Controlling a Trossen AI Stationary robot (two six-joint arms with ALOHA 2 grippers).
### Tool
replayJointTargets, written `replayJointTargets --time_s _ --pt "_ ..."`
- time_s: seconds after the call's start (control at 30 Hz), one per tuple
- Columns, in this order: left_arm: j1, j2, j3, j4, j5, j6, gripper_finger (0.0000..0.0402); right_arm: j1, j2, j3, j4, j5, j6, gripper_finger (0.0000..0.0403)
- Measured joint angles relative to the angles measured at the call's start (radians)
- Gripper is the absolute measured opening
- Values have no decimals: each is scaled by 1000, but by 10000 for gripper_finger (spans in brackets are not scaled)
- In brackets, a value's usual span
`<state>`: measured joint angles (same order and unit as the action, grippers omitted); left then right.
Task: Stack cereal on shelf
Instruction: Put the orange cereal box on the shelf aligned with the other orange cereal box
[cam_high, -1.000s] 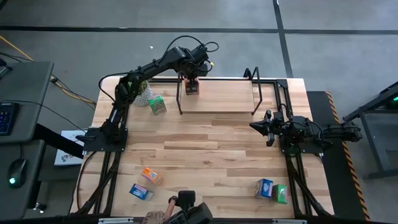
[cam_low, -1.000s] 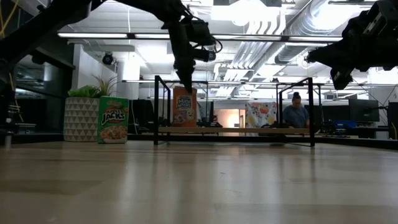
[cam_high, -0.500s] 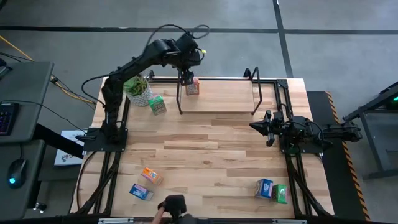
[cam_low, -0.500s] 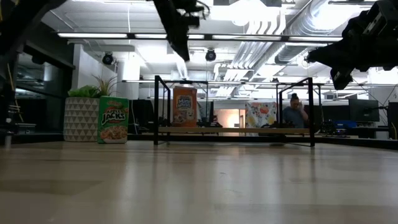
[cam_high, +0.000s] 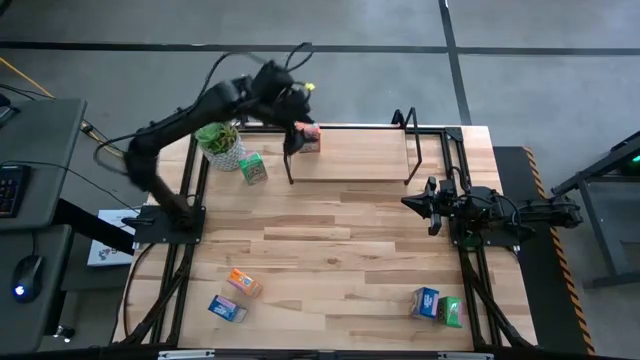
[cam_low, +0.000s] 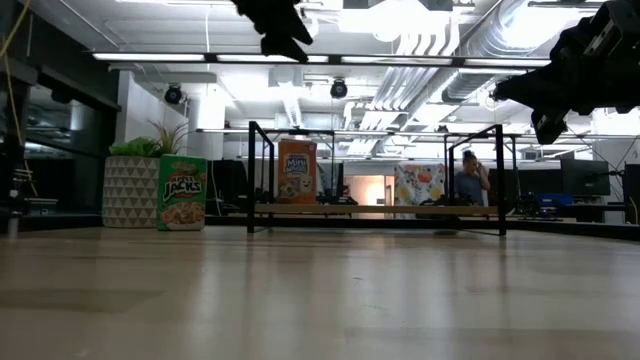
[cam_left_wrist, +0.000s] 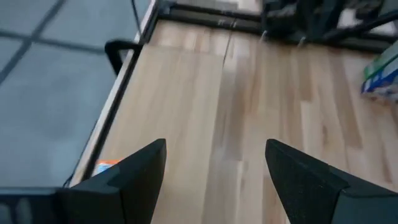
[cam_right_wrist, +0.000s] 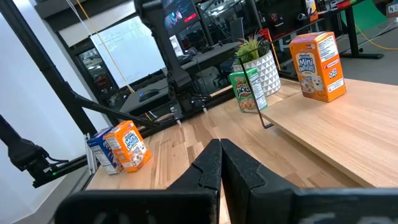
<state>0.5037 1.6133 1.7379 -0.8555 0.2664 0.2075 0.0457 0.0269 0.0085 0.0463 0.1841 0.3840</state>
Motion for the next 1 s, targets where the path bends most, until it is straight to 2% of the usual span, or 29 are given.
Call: replayJointTargets --time_s 0.27,0.43,0.53,0.6,0.77,0.9,1.0 --pt "-90 -476 -669 554 -14 -152 267 0 0 0 0 0 0 0" --pt "-191 -725 -993 854 -14 -162 267 0 0 0 0 0 0 0" --pt "-238 -837 -1146 1026 -17 -182 267 0 0 0 0 0 0 0" --pt "-258 -894 -1220 1095 -17 -189 267 0 0 0 0 0 0 0" --pt "-282 -985 -1326 1116 -20 -222 267 0 0 0 0 0 0 0" --pt "-326 -985 -1351 1092 -10 -337 267 0 0 0 0 0 0 0" --pt "-411 -953 -1350 1079 20 -354 267 0 0 0 0 0 0 0"
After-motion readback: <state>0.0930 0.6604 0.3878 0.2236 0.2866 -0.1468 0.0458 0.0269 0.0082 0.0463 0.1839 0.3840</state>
